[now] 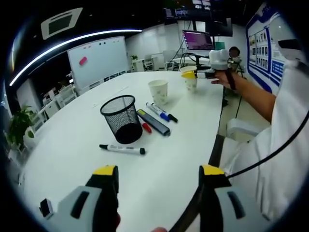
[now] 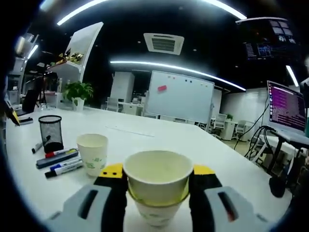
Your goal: Place the scattered laser pointers and whiteboard markers into the pen holder and stack the scattered paper cups together
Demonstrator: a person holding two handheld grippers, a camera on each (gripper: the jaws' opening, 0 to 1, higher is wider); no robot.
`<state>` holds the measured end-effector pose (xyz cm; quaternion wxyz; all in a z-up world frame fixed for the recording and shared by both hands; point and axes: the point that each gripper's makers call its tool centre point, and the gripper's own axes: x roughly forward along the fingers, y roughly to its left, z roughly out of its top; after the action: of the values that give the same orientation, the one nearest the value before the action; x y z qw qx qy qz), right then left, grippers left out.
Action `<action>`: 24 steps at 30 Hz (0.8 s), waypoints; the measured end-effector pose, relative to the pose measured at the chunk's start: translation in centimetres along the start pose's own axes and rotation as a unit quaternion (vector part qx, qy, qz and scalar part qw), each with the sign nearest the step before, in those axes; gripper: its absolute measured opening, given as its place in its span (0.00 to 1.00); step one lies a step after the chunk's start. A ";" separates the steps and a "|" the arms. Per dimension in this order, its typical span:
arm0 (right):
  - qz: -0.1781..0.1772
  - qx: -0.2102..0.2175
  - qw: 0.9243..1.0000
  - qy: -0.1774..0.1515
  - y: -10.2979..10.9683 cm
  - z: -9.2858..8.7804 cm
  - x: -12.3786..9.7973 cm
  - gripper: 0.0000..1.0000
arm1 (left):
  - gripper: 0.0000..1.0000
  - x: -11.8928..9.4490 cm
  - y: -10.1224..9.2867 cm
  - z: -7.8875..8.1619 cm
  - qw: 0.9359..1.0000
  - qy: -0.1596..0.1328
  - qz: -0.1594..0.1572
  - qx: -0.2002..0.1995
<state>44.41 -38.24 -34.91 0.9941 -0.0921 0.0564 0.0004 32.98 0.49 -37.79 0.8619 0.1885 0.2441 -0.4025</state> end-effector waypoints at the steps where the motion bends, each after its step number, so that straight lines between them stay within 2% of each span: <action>1: 0.000 0.000 1.000 0.000 0.0 0.0 0.0 0.52 | 0.68 0.0 0.1 0.1 1.000 -0.002 0.001 0.000; 15: 0.016 0.003 1.000 0.008 0.5 -0.2 0.3 0.54 | 0.68 0.0 0.2 -0.1 1.000 0.001 0.004 -0.001; 24: 0.026 -0.002 1.000 0.007 1.0 -0.2 0.3 0.59 | 0.68 0.0 0.3 -0.1 1.000 -0.001 0.005 -0.005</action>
<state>44.63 -37.26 -35.35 0.9932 -0.0926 0.0659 0.0253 33.20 0.76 -37.85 0.8650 0.1846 0.2446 -0.3973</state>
